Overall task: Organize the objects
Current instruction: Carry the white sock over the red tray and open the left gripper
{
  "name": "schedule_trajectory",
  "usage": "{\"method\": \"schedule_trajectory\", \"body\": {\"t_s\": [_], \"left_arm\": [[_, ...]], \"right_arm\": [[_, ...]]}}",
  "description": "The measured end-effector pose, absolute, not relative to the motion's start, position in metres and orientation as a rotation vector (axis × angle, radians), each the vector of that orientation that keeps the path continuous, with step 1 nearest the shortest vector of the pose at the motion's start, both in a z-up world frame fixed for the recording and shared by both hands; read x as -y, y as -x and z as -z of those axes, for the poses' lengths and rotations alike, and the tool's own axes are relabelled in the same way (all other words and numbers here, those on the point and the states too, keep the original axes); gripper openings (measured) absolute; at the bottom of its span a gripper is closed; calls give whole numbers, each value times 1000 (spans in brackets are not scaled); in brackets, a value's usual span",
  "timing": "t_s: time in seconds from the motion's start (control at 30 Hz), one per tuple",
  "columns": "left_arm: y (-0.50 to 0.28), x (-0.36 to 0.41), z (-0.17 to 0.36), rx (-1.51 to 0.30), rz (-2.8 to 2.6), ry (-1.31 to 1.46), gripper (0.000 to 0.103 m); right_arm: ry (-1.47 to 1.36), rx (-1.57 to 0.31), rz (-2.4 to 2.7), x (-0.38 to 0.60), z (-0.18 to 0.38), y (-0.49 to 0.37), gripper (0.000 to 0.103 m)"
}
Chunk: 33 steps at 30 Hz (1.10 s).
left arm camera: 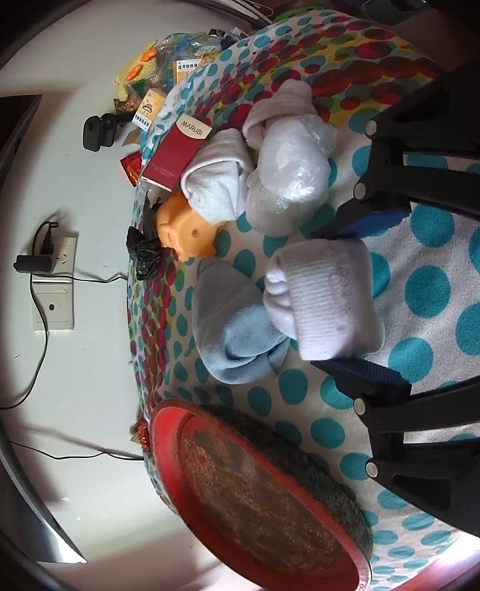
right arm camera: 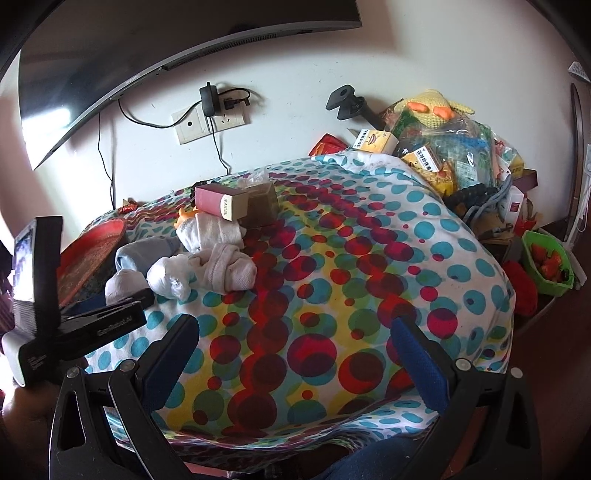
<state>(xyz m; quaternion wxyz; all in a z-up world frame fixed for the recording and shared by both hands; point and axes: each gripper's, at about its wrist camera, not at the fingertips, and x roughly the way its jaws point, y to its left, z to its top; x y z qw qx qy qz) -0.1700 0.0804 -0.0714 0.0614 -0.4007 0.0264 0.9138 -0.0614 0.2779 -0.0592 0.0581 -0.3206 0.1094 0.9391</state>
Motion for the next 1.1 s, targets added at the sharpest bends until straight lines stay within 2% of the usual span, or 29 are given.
{"method": "schedule_trajectory", "body": {"t_s": [0.6,1.1], "left_arm": [[148,-90,35,-150,-2796,1119,56],[160,-51,-1,-87,-2898,1066,56]], "right_arm": [[1013,-311,-2837,-274,67,64,103],[1051,-310,-2833,-272,71,65,103]]}}
